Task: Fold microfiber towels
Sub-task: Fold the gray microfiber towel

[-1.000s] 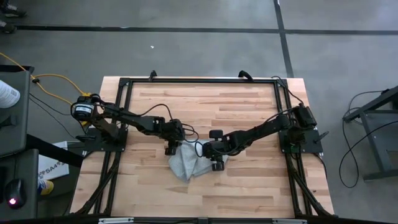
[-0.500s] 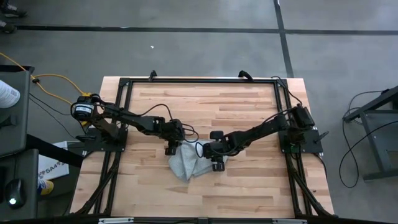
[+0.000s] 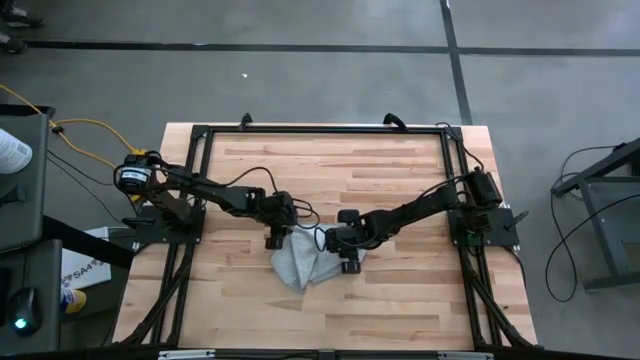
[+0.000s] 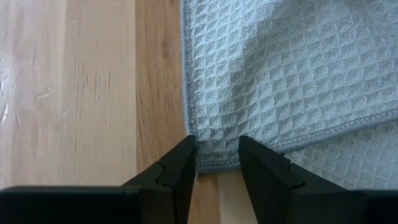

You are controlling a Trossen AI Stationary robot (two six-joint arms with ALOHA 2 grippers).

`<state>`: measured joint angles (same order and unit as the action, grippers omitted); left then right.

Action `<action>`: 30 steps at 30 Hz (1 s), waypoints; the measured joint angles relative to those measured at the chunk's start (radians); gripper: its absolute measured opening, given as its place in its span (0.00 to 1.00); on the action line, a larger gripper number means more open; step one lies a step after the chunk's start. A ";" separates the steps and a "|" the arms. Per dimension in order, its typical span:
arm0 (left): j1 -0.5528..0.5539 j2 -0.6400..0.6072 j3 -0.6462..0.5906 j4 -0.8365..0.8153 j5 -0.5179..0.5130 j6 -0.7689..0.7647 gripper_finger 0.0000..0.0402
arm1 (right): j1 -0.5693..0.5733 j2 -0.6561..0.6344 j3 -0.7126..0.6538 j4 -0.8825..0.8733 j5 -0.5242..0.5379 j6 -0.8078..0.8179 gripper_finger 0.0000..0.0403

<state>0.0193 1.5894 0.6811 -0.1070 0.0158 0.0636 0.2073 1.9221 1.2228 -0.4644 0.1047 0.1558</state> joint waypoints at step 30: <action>0.000 0.000 0.000 0.000 0.002 -0.001 0.31 | 0.000 -0.005 0.000 0.012 -0.060 -0.025 0.12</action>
<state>0.0193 1.5894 0.6811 -0.1074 0.0174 0.0628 0.2070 1.9175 1.2232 -0.4526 0.0451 0.1305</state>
